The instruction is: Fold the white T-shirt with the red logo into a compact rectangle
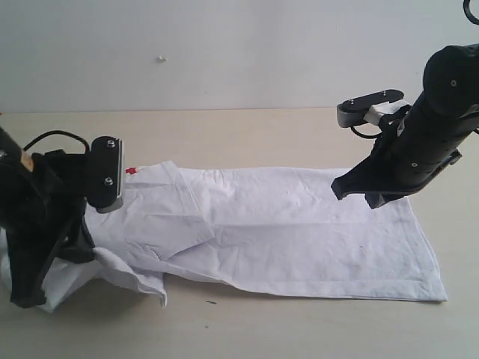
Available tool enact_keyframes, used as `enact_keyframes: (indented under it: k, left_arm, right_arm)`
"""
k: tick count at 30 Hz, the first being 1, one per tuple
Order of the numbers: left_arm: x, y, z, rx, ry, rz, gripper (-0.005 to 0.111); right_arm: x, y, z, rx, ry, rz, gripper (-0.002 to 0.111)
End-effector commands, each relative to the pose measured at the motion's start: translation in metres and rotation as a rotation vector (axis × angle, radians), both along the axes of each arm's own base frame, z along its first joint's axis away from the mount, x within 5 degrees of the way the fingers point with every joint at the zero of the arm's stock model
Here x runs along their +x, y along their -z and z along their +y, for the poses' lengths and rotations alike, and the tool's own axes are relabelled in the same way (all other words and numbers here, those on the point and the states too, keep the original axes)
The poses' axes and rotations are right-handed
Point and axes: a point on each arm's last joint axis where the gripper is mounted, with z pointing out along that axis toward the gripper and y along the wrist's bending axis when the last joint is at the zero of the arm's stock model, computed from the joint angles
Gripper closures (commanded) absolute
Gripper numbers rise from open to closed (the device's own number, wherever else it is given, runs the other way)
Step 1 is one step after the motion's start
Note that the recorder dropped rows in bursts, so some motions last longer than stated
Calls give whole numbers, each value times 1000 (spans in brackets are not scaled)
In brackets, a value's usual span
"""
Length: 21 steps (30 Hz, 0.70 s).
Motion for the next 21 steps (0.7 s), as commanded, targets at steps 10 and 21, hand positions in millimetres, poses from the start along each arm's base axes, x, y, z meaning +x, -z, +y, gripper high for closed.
enact_keyframes:
  k: [10,21]
  left_arm:
    - [89,18,-42,21,116,-180,107]
    - [124,39,-61,14,206,-272,107]
  right_arm:
    - [0,-3,-1,2,-5,-25,108]
    - [0,-3,-1,3,-5,-26,108]
